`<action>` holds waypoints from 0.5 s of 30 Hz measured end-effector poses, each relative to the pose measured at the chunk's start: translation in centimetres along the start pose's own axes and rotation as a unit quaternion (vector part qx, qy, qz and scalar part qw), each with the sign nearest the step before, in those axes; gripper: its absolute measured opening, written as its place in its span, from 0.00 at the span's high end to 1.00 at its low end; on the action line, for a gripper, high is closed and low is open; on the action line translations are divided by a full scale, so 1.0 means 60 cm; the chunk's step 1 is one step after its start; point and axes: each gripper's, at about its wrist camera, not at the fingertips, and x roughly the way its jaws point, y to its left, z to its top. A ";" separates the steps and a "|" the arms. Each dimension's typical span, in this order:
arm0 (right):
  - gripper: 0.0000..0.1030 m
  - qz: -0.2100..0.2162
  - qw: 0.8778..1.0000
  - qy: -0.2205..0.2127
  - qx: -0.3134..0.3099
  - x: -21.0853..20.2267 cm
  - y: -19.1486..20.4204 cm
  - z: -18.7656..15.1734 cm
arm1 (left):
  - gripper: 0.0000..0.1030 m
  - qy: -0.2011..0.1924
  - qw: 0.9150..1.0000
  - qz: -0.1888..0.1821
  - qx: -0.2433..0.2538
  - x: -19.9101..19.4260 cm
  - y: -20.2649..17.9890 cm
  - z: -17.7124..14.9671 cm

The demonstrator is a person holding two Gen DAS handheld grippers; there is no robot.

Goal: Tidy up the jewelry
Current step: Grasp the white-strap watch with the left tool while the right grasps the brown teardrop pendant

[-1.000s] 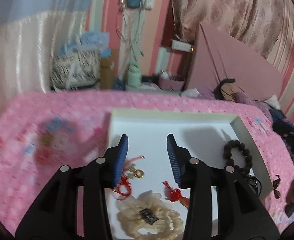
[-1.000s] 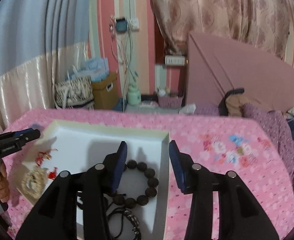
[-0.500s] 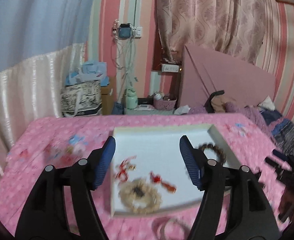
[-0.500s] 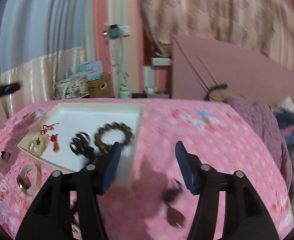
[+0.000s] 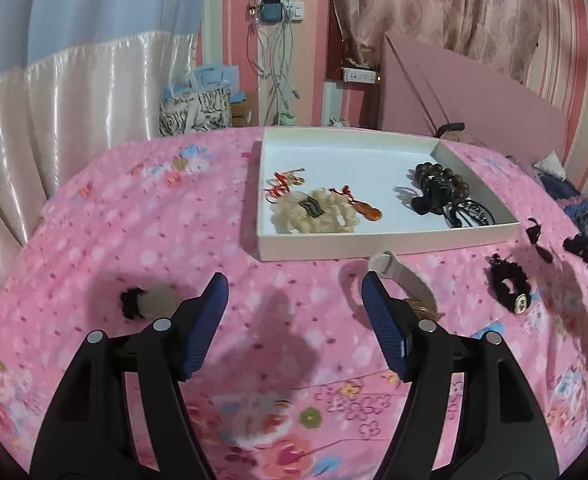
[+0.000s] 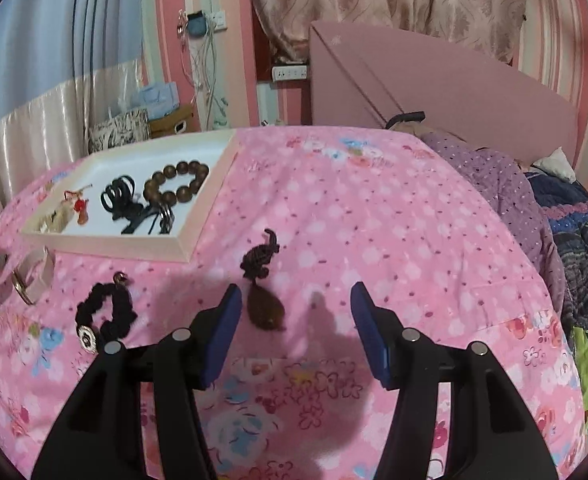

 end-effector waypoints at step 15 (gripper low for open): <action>0.45 0.008 0.999 0.048 0.012 0.097 0.036 0.050 | 0.33 0.042 0.999 -0.007 0.028 0.078 -0.074 0.027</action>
